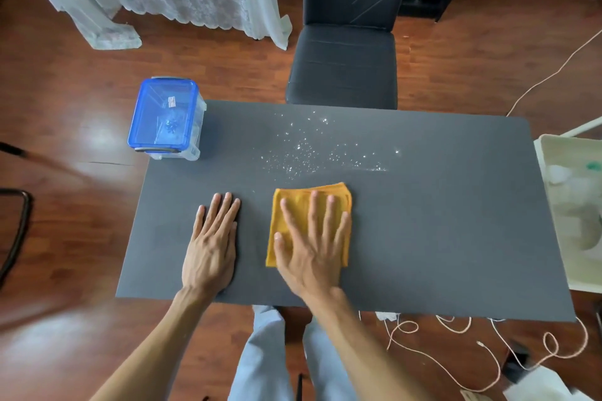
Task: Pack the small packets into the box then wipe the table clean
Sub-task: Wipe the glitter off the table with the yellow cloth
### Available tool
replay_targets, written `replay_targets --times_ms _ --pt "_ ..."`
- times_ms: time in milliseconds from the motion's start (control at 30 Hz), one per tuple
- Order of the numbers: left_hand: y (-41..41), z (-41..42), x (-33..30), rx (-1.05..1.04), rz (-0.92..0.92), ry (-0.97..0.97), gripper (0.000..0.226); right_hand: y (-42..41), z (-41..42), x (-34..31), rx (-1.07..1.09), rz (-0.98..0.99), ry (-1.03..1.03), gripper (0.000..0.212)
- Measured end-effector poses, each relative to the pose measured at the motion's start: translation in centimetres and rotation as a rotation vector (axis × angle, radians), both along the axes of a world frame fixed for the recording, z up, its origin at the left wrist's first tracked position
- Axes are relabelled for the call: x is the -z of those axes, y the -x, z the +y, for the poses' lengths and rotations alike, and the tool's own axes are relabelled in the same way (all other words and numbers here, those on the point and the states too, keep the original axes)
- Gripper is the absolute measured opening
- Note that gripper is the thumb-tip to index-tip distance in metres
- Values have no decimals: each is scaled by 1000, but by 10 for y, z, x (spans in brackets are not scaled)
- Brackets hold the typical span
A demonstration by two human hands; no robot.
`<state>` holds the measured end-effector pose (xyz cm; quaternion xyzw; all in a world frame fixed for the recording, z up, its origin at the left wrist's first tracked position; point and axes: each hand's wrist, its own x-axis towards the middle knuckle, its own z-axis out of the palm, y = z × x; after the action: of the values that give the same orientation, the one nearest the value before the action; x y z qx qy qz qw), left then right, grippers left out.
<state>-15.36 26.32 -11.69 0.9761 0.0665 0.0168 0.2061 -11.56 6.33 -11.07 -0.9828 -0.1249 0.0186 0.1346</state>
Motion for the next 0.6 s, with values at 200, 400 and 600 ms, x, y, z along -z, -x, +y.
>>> replay_targets --times_ms 200,400,600 --pt "-1 3 0 8 -7 6 48 84 -65 7 -125 42 57 60" --pt "-1 1 -3 -4 7 11 48 -14 -69 -10 281 37 109 70" --pt "11 20 -11 -36 11 191 50 68 36 5 -189 22 12 78"
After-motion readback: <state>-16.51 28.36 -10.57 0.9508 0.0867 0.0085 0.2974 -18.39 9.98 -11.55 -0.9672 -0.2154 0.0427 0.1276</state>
